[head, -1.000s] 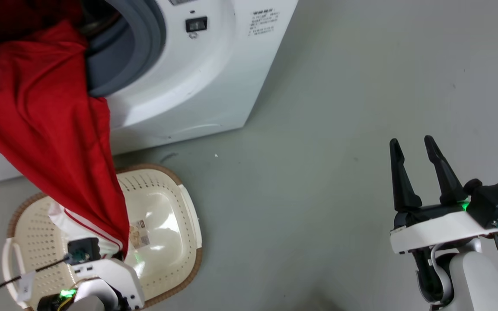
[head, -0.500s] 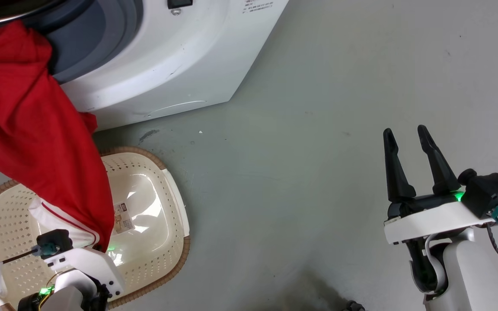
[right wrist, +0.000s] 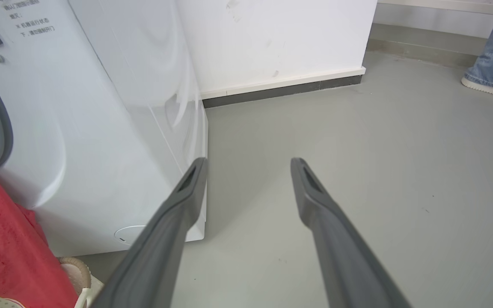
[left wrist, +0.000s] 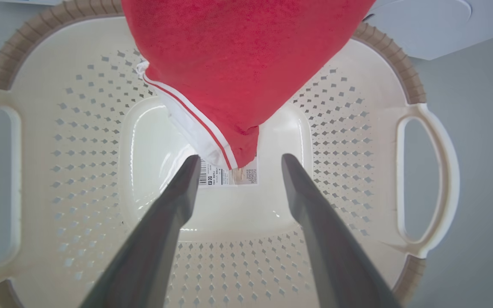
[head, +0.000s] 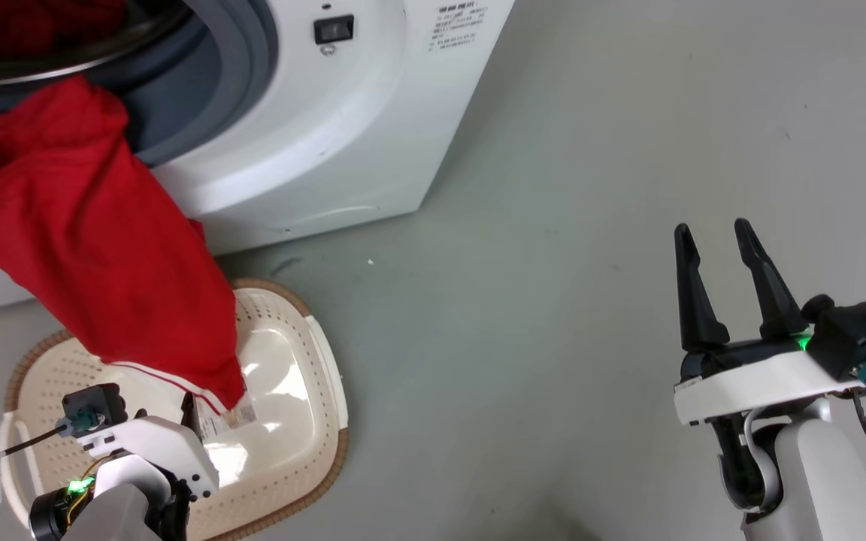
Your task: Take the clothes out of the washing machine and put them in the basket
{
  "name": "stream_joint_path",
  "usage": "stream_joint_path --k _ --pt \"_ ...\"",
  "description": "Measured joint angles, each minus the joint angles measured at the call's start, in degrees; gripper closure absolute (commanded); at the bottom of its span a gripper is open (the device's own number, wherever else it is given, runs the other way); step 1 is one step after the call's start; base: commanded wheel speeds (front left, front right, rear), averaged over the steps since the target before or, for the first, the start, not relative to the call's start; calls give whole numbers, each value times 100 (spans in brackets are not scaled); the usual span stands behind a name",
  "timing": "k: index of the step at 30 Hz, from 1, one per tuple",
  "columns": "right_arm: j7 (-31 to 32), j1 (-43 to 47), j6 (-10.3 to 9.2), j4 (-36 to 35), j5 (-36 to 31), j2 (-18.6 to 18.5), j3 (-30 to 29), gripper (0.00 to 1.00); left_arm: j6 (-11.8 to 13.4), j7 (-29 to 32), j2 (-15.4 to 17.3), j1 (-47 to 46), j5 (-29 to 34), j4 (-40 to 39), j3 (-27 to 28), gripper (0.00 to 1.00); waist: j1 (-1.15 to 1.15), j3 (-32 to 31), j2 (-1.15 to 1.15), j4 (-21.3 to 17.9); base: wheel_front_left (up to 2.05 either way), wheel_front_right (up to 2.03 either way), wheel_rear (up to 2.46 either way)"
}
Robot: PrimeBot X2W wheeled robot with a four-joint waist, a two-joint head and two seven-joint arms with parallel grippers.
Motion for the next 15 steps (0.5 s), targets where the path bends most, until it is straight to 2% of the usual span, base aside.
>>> stream_joint_path --k 9,15 --pt "55 353 0 -66 -269 0 -169 0 375 -7 -7 753 671 -1688 486 0 -1 -736 0 246 0 0 0" --pt "225 583 0 -261 -370 0 -264 0 457 -23 -215 1284 1270 -2769 955 0 -1 -1148 0 475 0 0 0"
